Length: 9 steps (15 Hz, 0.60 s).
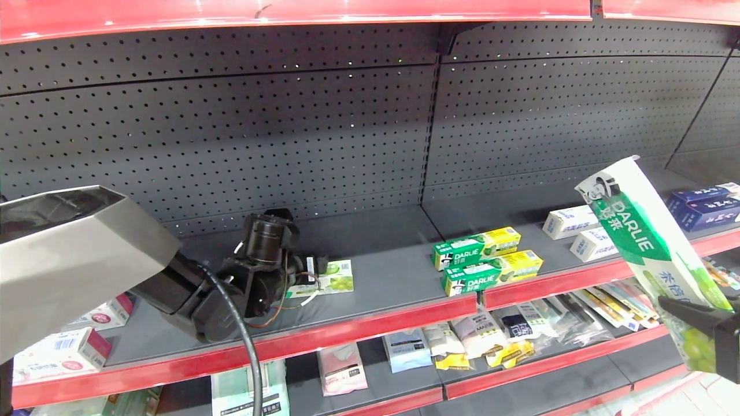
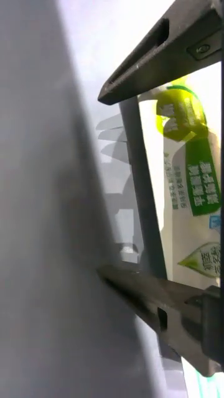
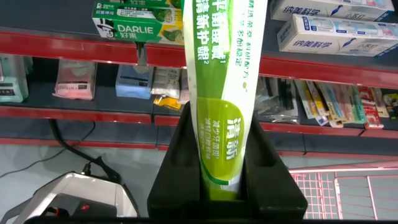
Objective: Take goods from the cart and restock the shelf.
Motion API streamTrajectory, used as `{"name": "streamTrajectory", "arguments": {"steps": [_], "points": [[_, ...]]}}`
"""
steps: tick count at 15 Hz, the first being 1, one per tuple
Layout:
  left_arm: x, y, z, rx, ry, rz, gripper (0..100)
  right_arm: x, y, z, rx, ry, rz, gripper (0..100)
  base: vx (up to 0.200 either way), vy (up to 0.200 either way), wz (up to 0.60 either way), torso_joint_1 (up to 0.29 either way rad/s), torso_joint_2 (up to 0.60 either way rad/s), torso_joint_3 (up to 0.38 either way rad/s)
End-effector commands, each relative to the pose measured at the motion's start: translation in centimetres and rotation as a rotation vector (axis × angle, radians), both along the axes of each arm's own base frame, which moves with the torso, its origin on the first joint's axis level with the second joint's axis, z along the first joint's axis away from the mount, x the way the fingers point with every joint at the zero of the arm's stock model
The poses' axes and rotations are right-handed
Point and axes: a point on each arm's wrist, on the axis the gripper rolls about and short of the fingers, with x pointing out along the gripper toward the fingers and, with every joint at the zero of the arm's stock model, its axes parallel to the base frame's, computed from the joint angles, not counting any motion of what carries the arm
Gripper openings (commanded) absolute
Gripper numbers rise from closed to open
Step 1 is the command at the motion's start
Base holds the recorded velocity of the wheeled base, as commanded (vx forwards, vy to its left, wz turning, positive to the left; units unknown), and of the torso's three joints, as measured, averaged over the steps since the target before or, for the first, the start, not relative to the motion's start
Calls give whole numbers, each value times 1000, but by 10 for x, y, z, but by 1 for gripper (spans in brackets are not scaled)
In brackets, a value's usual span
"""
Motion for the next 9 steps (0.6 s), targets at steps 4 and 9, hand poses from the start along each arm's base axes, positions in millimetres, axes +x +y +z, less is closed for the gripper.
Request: {"name": "streamTrajectory", "arguments": {"steps": [4, 9], "points": [[-8, 5, 2, 2, 24, -9, 100, 0, 0, -1, -1, 3, 0, 0, 0, 0, 0, 0, 0, 0], [-22, 10, 7, 6, 63, -33, 100, 0, 0, -1, -1, 3, 0, 0, 0, 0, 0, 0, 0, 0]]}}
